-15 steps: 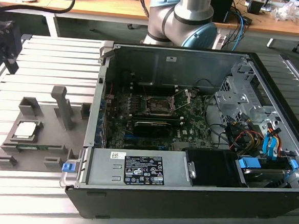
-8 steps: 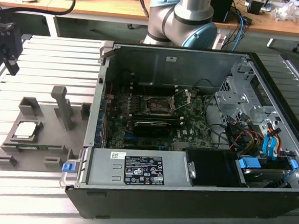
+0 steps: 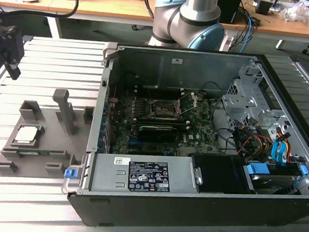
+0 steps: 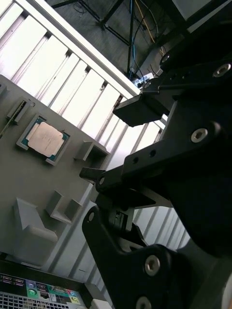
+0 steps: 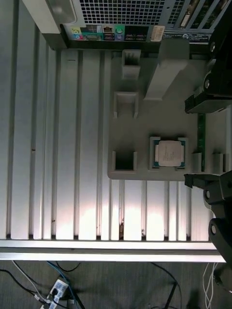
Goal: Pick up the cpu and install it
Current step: 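Pick up the cpu and move it towards the insertion slot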
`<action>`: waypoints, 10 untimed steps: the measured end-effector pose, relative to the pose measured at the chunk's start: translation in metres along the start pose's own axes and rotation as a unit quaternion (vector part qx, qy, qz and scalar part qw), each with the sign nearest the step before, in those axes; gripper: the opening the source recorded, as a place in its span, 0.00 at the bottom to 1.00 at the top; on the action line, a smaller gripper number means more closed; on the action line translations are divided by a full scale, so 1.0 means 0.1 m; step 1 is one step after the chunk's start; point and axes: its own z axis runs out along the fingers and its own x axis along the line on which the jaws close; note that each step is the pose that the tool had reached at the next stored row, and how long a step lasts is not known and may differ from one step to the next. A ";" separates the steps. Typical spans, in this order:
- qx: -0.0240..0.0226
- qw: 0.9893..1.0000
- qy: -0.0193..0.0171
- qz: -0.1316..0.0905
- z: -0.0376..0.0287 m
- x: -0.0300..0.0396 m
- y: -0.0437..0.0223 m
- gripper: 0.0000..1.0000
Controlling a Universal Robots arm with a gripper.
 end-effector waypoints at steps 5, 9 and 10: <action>0.000 1.000 0.000 0.000 0.024 0.001 0.000 0.62; 0.000 1.000 0.000 0.000 0.045 0.001 0.000 0.62; 0.000 1.000 0.000 0.000 0.052 0.002 0.000 0.62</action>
